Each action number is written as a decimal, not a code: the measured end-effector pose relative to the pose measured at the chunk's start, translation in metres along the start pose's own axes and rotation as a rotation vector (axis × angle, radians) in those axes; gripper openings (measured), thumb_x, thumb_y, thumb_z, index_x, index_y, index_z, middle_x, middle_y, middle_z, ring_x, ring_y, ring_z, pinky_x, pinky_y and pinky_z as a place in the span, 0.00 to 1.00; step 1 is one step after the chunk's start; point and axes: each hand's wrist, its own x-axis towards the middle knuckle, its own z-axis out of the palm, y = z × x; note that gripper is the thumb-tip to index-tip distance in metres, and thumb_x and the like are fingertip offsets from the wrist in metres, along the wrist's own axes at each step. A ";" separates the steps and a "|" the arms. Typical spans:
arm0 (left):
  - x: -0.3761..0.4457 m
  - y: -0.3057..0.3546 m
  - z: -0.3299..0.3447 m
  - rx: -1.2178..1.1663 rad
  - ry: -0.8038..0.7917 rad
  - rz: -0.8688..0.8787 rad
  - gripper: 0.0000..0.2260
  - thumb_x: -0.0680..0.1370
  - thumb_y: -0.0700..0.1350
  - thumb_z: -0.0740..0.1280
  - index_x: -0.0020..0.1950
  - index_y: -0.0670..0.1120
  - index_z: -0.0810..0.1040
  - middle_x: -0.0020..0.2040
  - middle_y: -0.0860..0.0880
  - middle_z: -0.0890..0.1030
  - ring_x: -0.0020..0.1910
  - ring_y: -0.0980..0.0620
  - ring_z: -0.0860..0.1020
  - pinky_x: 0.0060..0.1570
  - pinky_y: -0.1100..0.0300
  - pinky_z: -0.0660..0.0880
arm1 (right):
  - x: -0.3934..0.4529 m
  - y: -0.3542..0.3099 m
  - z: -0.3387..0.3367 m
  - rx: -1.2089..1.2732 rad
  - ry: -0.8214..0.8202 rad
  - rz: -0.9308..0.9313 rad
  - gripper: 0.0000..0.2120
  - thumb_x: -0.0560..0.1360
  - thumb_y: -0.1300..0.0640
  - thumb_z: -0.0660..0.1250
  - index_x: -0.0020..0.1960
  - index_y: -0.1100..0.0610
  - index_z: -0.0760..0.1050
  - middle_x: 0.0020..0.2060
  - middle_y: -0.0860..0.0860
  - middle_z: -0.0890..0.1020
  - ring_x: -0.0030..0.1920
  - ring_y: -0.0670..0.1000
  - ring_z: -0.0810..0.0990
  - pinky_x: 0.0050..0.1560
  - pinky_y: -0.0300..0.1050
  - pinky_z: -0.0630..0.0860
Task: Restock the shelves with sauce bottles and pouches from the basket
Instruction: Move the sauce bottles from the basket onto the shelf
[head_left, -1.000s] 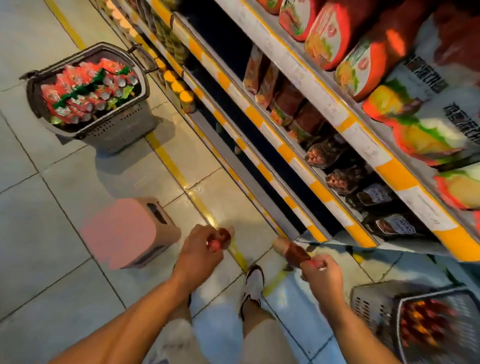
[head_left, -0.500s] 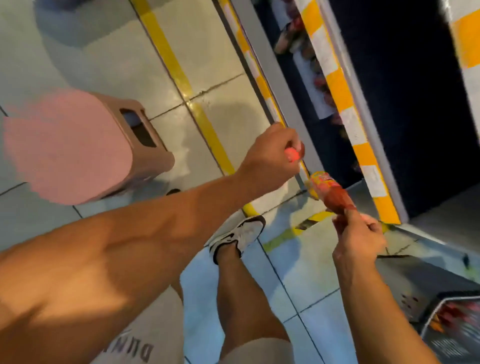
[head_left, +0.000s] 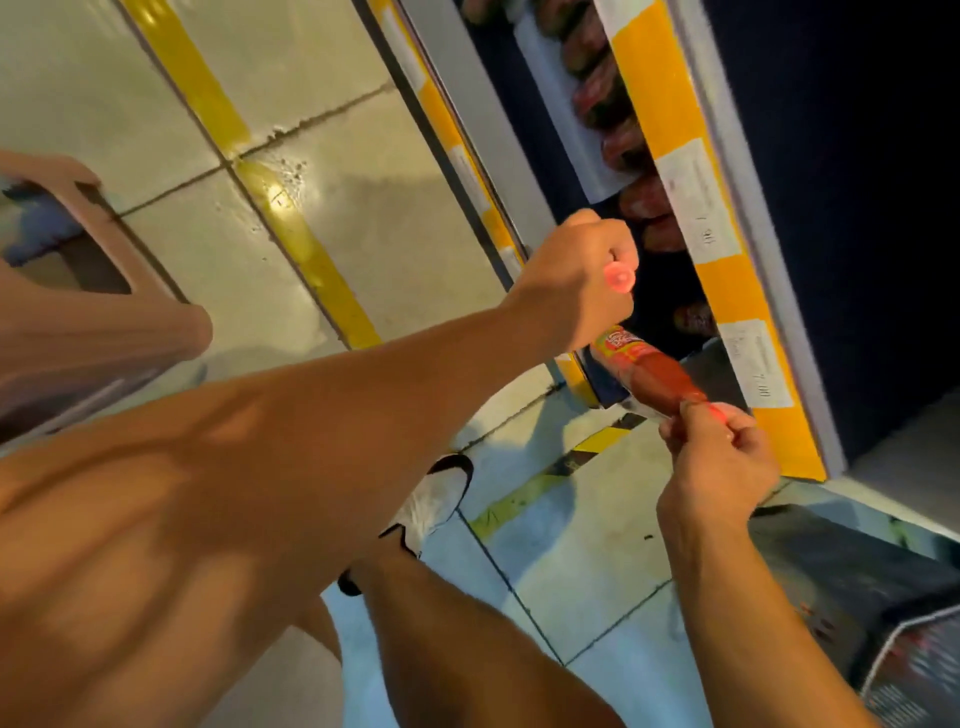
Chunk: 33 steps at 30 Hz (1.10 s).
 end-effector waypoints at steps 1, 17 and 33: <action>0.007 -0.001 0.004 0.013 -0.015 0.019 0.06 0.73 0.32 0.69 0.47 0.41 0.81 0.50 0.43 0.78 0.48 0.44 0.77 0.50 0.44 0.75 | 0.003 0.005 0.003 -0.023 0.003 -0.024 0.09 0.69 0.62 0.74 0.49 0.59 0.80 0.35 0.46 0.82 0.36 0.50 0.82 0.44 0.47 0.83; 0.092 -0.036 0.057 0.405 -0.249 0.468 0.14 0.78 0.51 0.72 0.42 0.42 0.75 0.39 0.49 0.77 0.42 0.49 0.76 0.42 0.50 0.71 | 0.066 0.023 0.056 -0.025 0.067 -0.079 0.13 0.63 0.44 0.79 0.41 0.46 0.79 0.36 0.39 0.84 0.39 0.41 0.83 0.39 0.40 0.78; 0.109 -0.111 0.070 0.631 -0.334 0.316 0.20 0.72 0.47 0.78 0.57 0.46 0.71 0.57 0.43 0.81 0.55 0.41 0.80 0.54 0.49 0.77 | 0.080 0.068 0.052 -0.167 -0.331 -0.073 0.17 0.69 0.53 0.82 0.55 0.52 0.81 0.46 0.51 0.87 0.42 0.51 0.88 0.35 0.48 0.84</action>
